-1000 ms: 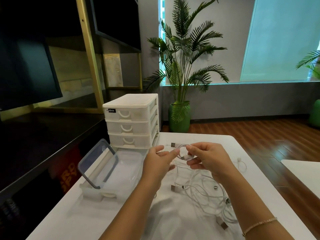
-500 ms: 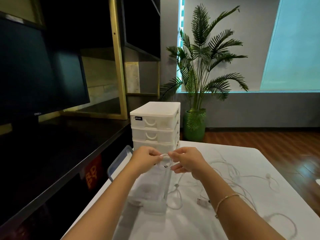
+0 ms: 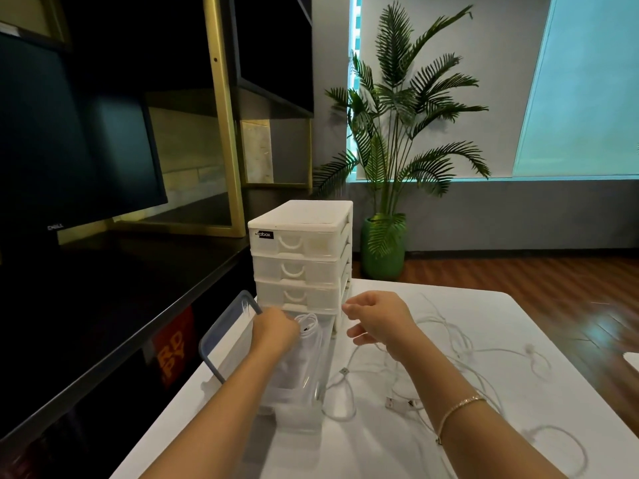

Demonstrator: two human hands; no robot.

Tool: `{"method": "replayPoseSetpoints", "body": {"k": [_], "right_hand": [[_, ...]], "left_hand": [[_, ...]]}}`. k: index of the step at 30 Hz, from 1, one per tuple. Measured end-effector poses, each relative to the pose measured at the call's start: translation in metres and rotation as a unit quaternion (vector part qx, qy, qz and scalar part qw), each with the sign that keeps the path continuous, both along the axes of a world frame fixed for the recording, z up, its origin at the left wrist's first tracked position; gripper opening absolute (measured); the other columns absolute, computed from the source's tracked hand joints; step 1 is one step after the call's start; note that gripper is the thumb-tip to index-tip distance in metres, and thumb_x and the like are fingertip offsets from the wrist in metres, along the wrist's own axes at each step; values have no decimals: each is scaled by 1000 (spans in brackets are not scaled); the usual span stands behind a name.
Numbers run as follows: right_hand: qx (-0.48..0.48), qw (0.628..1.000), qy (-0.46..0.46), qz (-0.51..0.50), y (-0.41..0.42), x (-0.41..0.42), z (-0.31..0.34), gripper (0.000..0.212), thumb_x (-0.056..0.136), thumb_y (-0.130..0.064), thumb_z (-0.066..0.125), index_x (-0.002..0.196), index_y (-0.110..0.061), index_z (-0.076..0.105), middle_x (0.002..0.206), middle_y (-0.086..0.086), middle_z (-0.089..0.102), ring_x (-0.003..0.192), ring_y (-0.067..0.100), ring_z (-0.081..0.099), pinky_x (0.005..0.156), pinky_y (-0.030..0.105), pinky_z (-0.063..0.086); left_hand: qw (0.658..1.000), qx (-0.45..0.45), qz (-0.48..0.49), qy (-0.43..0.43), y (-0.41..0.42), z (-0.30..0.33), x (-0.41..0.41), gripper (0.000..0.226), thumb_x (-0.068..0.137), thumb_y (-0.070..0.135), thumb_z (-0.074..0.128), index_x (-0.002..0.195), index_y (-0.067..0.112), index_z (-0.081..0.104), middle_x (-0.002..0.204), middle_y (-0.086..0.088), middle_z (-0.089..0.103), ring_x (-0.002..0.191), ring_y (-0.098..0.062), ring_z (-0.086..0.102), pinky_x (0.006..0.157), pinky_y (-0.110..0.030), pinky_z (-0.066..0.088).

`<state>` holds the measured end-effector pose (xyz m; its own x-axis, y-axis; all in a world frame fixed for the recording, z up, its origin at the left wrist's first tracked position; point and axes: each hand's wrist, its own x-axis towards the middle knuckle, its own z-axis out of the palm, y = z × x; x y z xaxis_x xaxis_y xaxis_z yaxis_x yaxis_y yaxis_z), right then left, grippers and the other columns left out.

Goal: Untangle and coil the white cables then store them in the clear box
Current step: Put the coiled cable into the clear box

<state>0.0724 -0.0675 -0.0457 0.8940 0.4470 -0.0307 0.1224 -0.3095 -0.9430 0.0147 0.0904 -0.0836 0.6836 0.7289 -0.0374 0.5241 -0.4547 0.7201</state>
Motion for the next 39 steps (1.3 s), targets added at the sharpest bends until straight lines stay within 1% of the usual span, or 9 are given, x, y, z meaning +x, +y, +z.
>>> {"method": "replayPoseSetpoints", "body": {"k": [7,12,17,24,28,29,31,35,39], "right_hand": [[-13,999,-23,35,-13,-2,2,16,87,-20,62,100,-12,66,84,1,66,68,16,69,60,26,58],[-6,999,-26,42,-19,-4,1,11,87,-18,63,95,-12,66,83,2,66,63,14,66,59,26,58],[-11,999,-22,42,-20,-6,-1,9,87,-18,63,94,-13,65,83,2,66,63,14,66,59,26,58],[-9,999,-25,45,-18,-8,0,6,87,-17,62,91,-14,65,81,1,66,64,14,67,61,26,58],[-11,999,-27,42,-19,-8,2,4,87,-17,62,89,-15,65,81,1,66,64,14,67,60,26,58],[-10,999,-26,41,-20,-8,3,5,87,-17,62,90,-14,65,81,1,65,65,14,67,60,26,58],[-13,999,-28,37,-24,-7,7,10,87,-16,62,95,-13,67,81,0,65,65,14,67,60,26,58],[-6,999,-36,19,-38,-5,16,8,86,-15,62,92,-13,67,82,2,66,63,15,67,60,27,58],[-5,999,-48,-2,-61,-3,21,8,87,-16,62,92,-13,67,83,3,66,66,17,68,60,27,58]], "left_hand": [[998,49,10,38,-6,0,1,17,87,2,44,86,-5,59,107,-28,62,98,-39,60,64,-37,44],[989,92,-1,115,-1,-5,-2,29,88,4,44,109,-7,61,114,-21,63,105,-33,60,73,-34,47],[981,124,-33,146,-1,-9,1,29,87,6,47,108,-5,64,110,-20,67,104,-31,62,80,-34,51],[979,139,-32,148,2,-13,3,25,88,17,57,106,3,67,109,-13,67,100,-27,62,70,-28,47],[983,127,-40,124,-5,-3,-1,19,85,10,57,92,-5,66,91,-23,65,93,-32,64,58,-33,47],[984,130,-42,112,-4,1,-2,15,84,6,53,84,-5,64,81,-22,62,87,-33,62,51,-31,41],[985,141,-37,88,-6,14,-5,16,86,6,51,80,1,65,68,-12,52,77,-28,53,53,-27,36],[987,148,-52,18,-20,45,-9,20,90,14,51,87,5,68,88,-16,65,84,-30,60,61,-30,43],[982,150,-107,-48,-59,67,-8,23,94,18,50,104,10,69,107,-8,67,86,-17,53,74,-27,42]]}}
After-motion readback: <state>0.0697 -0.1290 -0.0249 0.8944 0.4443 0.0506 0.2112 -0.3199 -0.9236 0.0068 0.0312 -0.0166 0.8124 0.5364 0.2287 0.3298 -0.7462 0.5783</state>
